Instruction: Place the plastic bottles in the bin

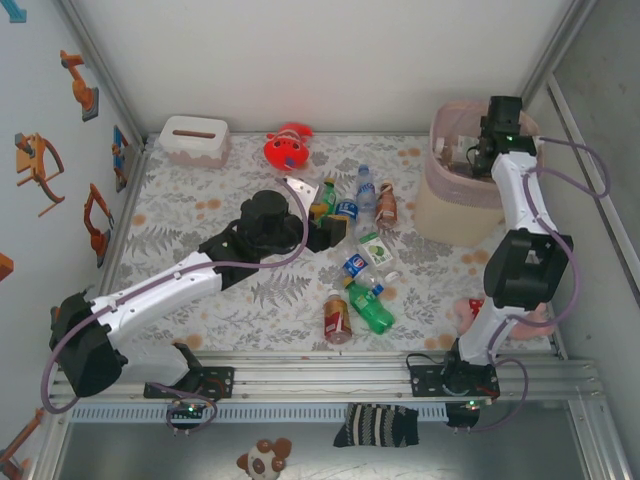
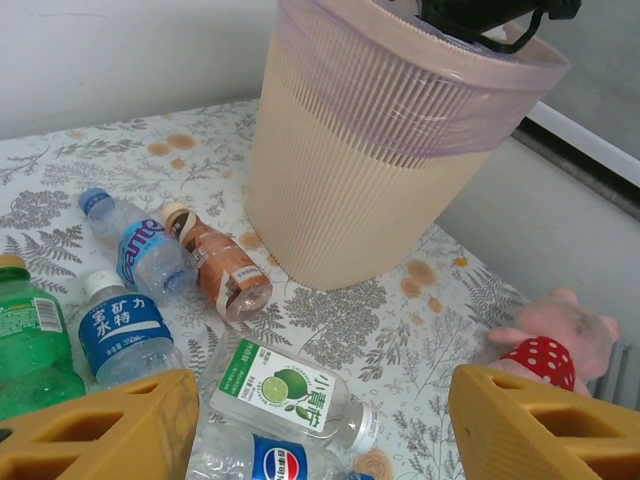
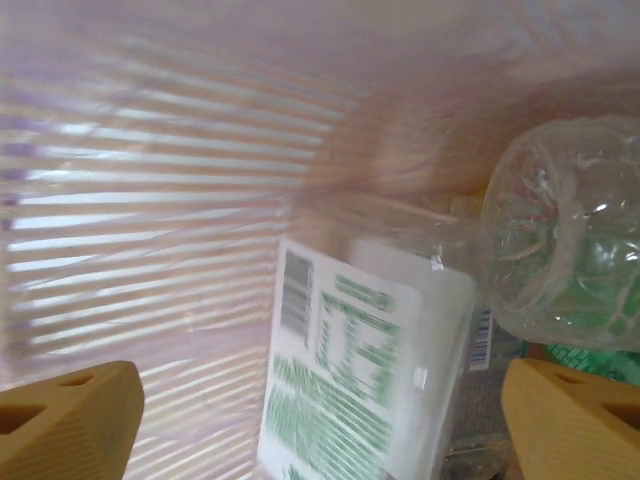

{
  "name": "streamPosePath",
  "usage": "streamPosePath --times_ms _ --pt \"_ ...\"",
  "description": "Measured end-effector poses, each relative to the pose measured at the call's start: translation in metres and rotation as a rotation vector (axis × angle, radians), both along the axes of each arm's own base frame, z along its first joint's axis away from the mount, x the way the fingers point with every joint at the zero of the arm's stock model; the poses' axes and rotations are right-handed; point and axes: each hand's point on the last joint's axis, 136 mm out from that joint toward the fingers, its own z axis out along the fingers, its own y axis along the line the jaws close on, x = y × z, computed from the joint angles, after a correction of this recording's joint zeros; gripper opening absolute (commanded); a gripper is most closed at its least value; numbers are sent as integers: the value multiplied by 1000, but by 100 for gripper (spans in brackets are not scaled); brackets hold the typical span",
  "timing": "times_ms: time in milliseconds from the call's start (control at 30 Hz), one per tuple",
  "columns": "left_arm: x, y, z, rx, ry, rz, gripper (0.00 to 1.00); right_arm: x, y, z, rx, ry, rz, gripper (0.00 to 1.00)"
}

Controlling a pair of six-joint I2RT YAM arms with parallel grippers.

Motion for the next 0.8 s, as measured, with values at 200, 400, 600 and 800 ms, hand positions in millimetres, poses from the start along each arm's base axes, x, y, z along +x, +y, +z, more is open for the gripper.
streamPosePath --times_ms 200,400,600,800 --pt "5 7 -8 40 2 39 67 -20 -7 24 -63 13 -13 94" --pt "12 17 -19 98 26 92 69 -42 -9 70 -159 -29 30 93" --pt "37 25 -23 158 47 179 68 -48 0 113 -300 -77 184 88" --pt "76 33 -41 247 139 270 67 -51 26 135 -414 -114 424 86"
